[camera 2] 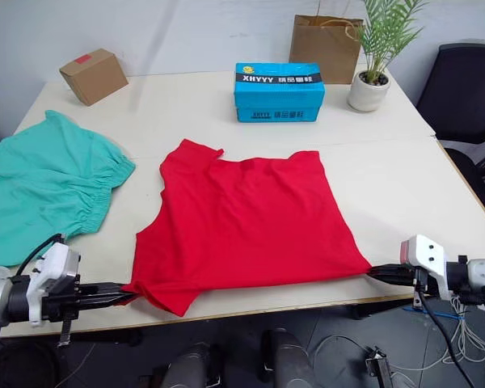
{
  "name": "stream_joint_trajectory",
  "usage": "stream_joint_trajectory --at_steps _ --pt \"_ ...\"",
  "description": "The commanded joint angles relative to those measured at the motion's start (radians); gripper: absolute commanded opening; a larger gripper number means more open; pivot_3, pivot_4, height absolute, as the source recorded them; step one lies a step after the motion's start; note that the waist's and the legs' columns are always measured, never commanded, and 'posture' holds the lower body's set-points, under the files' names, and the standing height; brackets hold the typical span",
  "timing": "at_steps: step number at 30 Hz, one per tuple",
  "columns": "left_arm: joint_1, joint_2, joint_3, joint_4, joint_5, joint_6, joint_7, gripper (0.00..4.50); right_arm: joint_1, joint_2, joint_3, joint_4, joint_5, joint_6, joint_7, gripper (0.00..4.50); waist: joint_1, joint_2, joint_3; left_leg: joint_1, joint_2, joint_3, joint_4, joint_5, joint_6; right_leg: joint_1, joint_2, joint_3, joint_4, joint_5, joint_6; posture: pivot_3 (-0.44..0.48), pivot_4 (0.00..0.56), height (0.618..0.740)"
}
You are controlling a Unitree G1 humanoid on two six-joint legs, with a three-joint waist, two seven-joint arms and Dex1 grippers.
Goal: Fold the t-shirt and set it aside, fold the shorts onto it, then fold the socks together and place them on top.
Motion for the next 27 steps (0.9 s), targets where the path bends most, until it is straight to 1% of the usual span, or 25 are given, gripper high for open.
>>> stream_joint_trajectory --at_steps 1,2,5,8,10,12,15,17,20,24,27 --pt "-0.011 0.03 0.081 -0.012 -0.059 0.073 0.002 0.0 -0.019 -0.043 -0.035 -0.022 -0.002 0.035 0.007 0.02 0.001 0.0 0.0 0.0 0.0 0.0 0.0 0.0 0.0 0.0 0.0 0.0 0.0 0.0 0.0 0.0 0.15 0.74" --pt "-0.018 0.031 0.089 -0.015 -0.068 0.079 0.002 0.0 -0.045 -0.042 -0.035 0.015 -0.039 -0.015 -0.018 0.02 0.0 0.0 0.0 0.0 0.001 0.0 0.0 0.0 -0.001 0.0 0.001 0.0 0.0 0.0 0.0 0.0 0.15 0.74" --pt "-0.062 0.01 0.09 -0.016 -0.077 0.069 0.028 0.0 -0.077 -0.064 -0.043 0.067 -0.054 0.0 -0.014 0.02 0.001 0.0 0.0 0.0 0.001 0.0 0.0 -0.001 -0.001 0.0 0.001 0.0 -0.001 0.0 -0.001 0.0 0.15 0.74" --pt "-0.064 -0.001 0.033 -0.038 -0.029 0.023 0.023 0.0 -0.027 -0.12 -0.038 0.079 -0.066 0.032 0.036 0.02 0.004 0.0 0.0 0.0 0.001 0.0 -0.001 -0.001 -0.002 0.0 0.002 0.0 -0.001 -0.001 -0.001 0.0 0.15 0.74" --pt "-0.04 -0.014 -0.033 -0.071 0.016 -0.019 0.022 0.0 0.036 -0.149 -0.051 0.05 -0.055 0.078 0.055 0.02 0.006 0.0 0.0 -0.001 0.002 0.0 -0.001 -0.002 -0.003 0.0 0.002 0.0 -0.001 -0.001 -0.001 0.0 0.15 0.74" --pt "-0.024 -0.021 -0.062 -0.081 0.042 -0.043 0.021 0.0 0.074 -0.156 -0.062 0.02 -0.044 0.094 0.059 0.02 0.004 0.0 0.0 -0.001 0.002 0.0 0.0 -0.003 -0.004 0.0 0.003 0.0 -0.002 -0.001 -0.001 0.0 0.15 0.74" --pt "0.007 -0.027 -0.056 -0.062 0.06 -0.062 0.014 0.0 0.123 -0.135 -0.087 -0.086 0.019 0.193 0.048 0.02 -0.002 0.0 0.0 -0.001 0.003 0.0 0.001 -0.004 -0.003 0.0 0.004 0.0 -0.003 -0.001 -0.001 0.0 0.15 0.74" --pt "0.014 -0.031 -0.018 -0.06 0.013 -0.02 0.016 0.0 0.14 -0.123 -0.093 -0.126 0.031 0.223 0.034 0.02 -0.003 0.0 0.0 0.0 0.002 -0.002 0.001 -0.004 -0.004 -0.001 0.006 0.003 -0.003 -0.001 -0.001 0.0 0.15 0.74" --pt "0.013 -0.024 0.015 -0.058 -0.029 0.025 0.016 0.0 0.131 -0.117 -0.09 -0.134 0.031 0.246 0.021 0.02 0.0 0.0 0.0 0.0 0.001 -0.009 0.001 -0.006 -0.007 0.0 0.009 0.003 -0.006 -0.001 -0.001 0.0 0.15 0.74" --pt "-0.043 -0.027 0.027 -0.027 -0.062 0.084 0.066 0.0 0.053 -0.107 -0.051 -0.107 0.018 0.259 0.008 0.02 0.001 0.0 0.0 0.0 0.0 -0.009 0.001 -0.006 -0.007 0.0 0.009 0.004 -0.006 -0.001 -0.003 0.0 0.15 0.74" --pt "-0.099 -0.017 0.004 0.011 -0.062 0.125 0.094 0.0 -0.033 -0.094 -0.008 -0.09 0.02 0.31 0.006 0.02 0.001 0.0 -0.001 -0.001 0.0 -0.009 0.0 -0.005 -0.005 0.0 0.009 0.004 -0.006 0.0 -0.003 0.0 0.15 0.74"
